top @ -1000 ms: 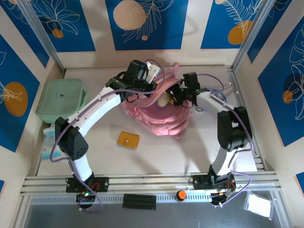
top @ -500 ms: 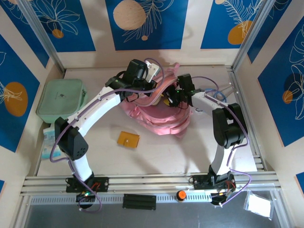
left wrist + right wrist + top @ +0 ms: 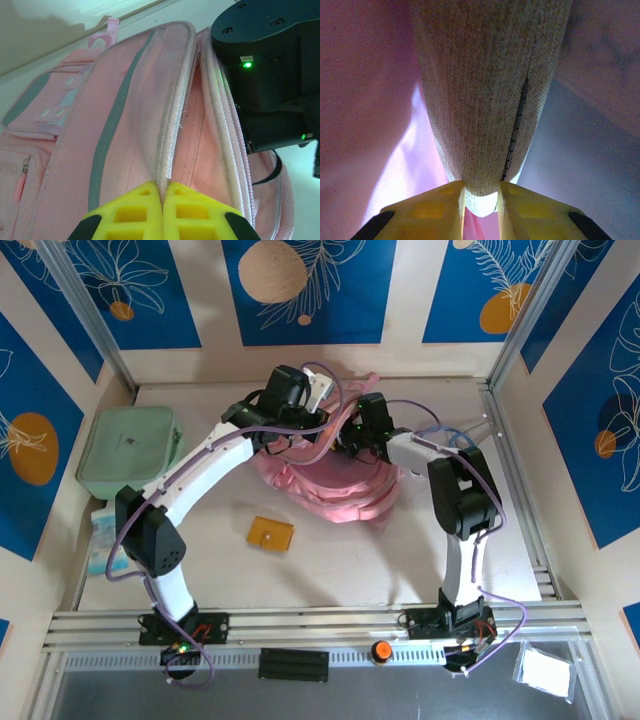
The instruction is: Pack the student bag
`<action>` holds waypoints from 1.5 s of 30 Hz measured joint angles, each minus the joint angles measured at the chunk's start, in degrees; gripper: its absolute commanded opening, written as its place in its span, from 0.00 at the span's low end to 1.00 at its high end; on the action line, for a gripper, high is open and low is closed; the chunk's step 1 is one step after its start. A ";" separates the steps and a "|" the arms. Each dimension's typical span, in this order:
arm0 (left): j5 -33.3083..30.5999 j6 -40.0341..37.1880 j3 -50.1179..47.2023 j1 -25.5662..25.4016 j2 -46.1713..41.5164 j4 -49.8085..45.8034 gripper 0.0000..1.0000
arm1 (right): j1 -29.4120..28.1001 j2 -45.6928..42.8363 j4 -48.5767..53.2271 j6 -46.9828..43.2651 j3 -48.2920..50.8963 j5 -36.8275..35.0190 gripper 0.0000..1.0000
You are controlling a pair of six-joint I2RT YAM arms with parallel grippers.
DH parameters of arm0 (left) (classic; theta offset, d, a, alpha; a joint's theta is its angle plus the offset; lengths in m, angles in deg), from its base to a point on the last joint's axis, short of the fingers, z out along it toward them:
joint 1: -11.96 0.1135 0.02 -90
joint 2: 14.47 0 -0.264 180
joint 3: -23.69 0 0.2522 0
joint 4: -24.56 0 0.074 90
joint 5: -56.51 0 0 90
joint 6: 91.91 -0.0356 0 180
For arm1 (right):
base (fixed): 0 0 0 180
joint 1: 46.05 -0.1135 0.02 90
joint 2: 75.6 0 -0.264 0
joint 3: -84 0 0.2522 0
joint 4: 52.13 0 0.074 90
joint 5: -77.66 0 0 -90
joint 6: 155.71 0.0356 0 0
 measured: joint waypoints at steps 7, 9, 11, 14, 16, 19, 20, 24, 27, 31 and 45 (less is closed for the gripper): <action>0.57 2.03 -1.16 1.09 0.00 1.64 0.00 | -0.02 -3.17 -3.28 -0.66 5.62 0.22 0.43; 1.22 2.80 -1.86 1.33 0.00 2.54 0.00 | 0.37 -7.96 -2.91 -1.25 11.02 0.13 0.44; 1.99 3.08 -2.51 1.36 0.00 3.10 0.00 | 0.76 -12.74 -2.62 -1.53 15.72 0.20 0.44; 3.13 3.50 -3.54 1.38 0.02 4.22 0.00 | 1.99 -20.31 -1.90 -2.12 22.45 -0.28 0.44; 4.00 3.93 -4.11 1.40 0.20 5.01 0.00 | 3.19 -25.14 -0.44 -2.95 26.18 -1.25 0.44; 6.27 4.96 -4.96 1.44 0.94 6.25 0.01 | 4.96 -32.13 3.91 -4.57 29.94 -4.50 0.48; 7.23 5.42 -5.18 1.44 1.40 6.60 0.09 | 5.57 -34.82 6.01 -5.33 30.86 -6.12 0.51; 10.86 7.19 -5.88 1.44 3.96 8.96 0.48 | 7.34 -44.00 14.12 -8.87 31.69 -12.81 0.61; 12.46 9.57 -7.91 1.57 4.96 10.86 0.67 | 7.74 -48.65 18.86 -12.04 31.08 -17.22 0.67; 14.80 13.90 -14.38 3.17 4.33 15.61 0.76 | 7.76 -50.18 23.04 -16.00 29.38 -20.41 0.74; 17.59 43.60 -54.14 20.22 -9.64 40.02 0.60 | 3.08 -45.64 26.93 -21.09 25.51 -22.73 0.79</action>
